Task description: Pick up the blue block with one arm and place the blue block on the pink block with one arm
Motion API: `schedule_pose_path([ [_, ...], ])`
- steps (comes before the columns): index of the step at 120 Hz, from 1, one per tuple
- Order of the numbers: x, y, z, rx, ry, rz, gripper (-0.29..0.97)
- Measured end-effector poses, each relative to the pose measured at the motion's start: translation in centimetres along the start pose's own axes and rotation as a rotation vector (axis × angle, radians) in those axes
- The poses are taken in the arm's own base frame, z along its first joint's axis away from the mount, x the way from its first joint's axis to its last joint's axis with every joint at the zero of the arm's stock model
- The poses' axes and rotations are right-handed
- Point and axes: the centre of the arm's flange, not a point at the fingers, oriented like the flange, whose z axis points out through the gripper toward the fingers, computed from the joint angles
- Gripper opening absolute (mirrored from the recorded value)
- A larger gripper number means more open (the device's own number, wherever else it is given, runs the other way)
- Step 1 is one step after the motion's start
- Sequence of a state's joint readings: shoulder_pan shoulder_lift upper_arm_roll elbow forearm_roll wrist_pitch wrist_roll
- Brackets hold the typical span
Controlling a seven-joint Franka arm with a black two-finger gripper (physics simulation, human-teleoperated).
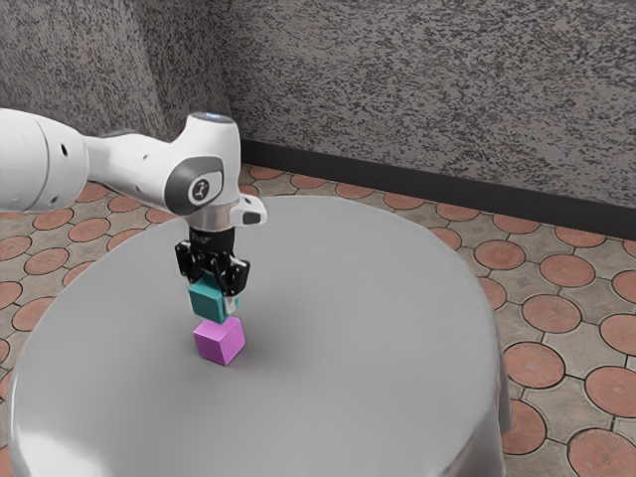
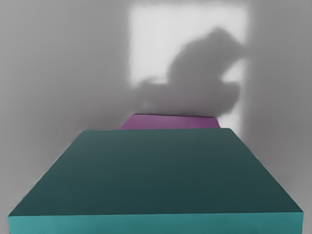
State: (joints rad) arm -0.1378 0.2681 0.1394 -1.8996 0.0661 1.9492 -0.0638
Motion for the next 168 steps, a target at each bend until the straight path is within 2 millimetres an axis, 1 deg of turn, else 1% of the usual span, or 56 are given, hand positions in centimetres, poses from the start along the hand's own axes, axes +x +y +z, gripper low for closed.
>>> schedule_pose_path([
  [18,0.0,-0.6,0.1,-0.020,-0.008,-0.016,0.35],
  [55,-0.1,-0.2,0.1,-0.035,0.014,0.001,0.34],
  [92,-1.8,-0.1,1.5,-0.039,0.062,0.026,0.34],
  [117,-2.1,-0.1,1.4,-0.041,0.093,0.037,0.34],
  [139,-1.9,0.0,2.2,-0.038,0.094,0.047,0.34],
  [153,-2.3,-0.1,2.1,-0.040,0.097,0.052,0.34],
  [168,-3.1,-0.2,2.4,-0.042,0.095,0.056,0.34],
])
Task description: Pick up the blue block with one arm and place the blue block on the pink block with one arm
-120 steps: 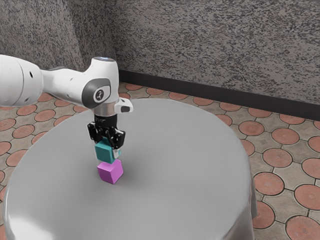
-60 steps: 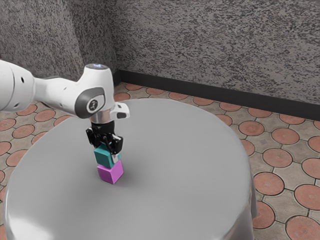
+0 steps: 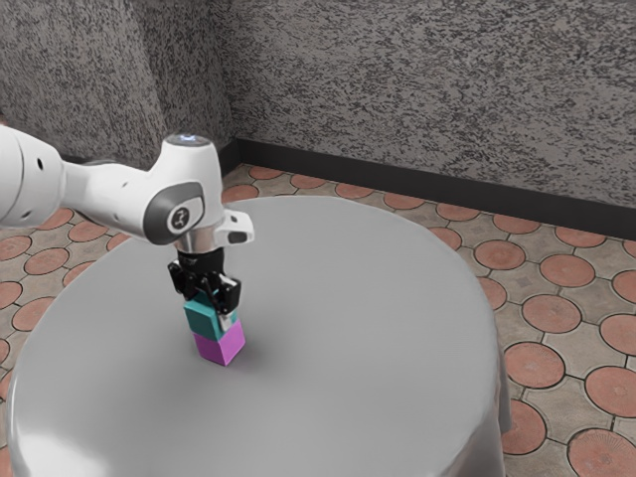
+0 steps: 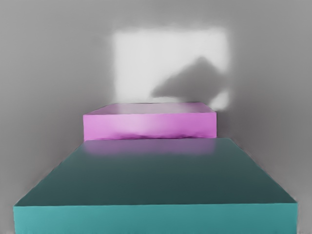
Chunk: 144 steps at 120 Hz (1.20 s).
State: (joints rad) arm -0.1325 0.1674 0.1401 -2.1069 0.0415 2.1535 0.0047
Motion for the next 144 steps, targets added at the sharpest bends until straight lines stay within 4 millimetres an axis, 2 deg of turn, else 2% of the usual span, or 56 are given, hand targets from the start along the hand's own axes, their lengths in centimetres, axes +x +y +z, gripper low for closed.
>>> schedule_pose_path([
  [67,0.5,-0.4,0.4,0.000,0.019,0.009,0.35],
  [98,0.5,-0.4,0.5,-0.008,0.021,0.021,0.55],
  [119,0.6,-0.3,0.5,-0.009,0.023,0.030,0.62],
  [144,2.9,-0.7,-6.5,0.004,0.080,0.038,0.66],
])
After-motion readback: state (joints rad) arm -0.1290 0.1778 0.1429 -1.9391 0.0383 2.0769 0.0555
